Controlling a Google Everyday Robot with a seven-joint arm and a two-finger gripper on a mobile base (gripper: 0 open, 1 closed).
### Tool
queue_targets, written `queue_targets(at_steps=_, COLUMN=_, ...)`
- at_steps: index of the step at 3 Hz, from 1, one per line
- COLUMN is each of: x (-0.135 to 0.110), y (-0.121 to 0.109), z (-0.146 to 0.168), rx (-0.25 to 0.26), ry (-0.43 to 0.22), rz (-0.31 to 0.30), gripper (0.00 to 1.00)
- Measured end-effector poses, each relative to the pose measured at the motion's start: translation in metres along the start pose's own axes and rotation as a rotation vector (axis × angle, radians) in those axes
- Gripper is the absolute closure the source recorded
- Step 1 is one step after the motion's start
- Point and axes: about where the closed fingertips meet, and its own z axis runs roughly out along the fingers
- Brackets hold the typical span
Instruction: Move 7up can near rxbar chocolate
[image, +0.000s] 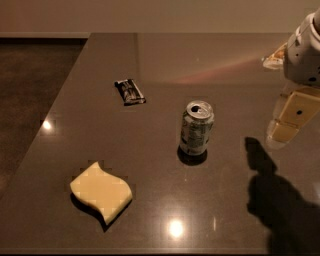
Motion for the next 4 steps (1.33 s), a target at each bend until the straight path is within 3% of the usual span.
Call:
queue_targets(at_steps=1, x=0.0, y=0.0, z=0.0, rx=0.0, ry=0.0, rz=0.0, gripper=0.0)
queue_targets(at_steps=2, x=-0.009, y=-0.01, z=0.007, rx=-0.009, ry=-0.043, rz=0.002, gripper=0.0)
queue_targets(at_steps=3, x=-0.026, y=-0.022, z=0.028, rx=-0.045, ry=-0.122, rz=0.008, gripper=0.0)
queue_targets(at_steps=4, x=-0.05, y=-0.02, z=0.049, rx=-0.115, ry=-0.217, rz=0.001, gripper=0.0)
